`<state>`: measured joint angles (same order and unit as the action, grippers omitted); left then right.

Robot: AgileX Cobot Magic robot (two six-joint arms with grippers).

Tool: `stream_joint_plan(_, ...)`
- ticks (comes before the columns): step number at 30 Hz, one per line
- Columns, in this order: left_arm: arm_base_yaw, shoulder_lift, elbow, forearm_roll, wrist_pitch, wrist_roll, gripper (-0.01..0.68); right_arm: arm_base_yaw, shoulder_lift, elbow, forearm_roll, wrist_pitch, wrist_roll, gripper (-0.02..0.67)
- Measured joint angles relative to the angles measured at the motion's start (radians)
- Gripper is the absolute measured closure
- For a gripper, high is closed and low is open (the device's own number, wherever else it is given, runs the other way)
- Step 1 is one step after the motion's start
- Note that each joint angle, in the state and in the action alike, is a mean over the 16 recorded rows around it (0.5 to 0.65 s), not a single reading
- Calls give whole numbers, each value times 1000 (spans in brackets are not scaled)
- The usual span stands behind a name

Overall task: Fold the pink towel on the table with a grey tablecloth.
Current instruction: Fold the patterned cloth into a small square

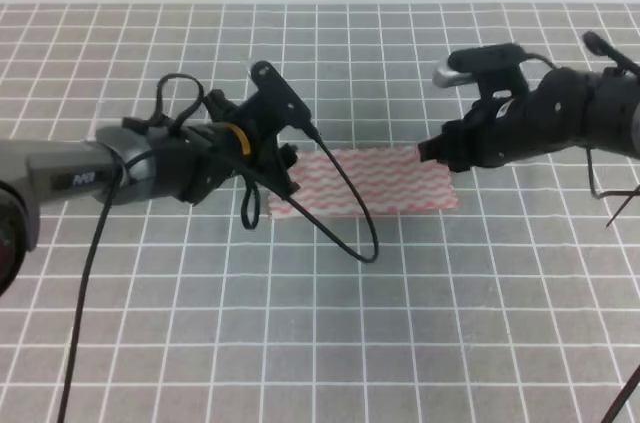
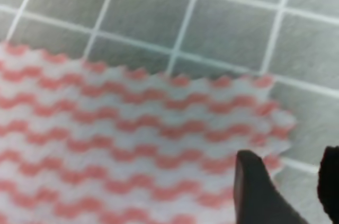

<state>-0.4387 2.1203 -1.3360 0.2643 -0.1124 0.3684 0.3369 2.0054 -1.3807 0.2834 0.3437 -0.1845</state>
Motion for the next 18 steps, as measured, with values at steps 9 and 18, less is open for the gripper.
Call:
stream_joint_plan(9,21,-21,-23,0,34,-63,331,-29,-2,-37,5,54,1,392)
stream_joint_plan(18,21,-62,-96,-32,274,-224,502,-40,-2,-59,39,187,3,391)
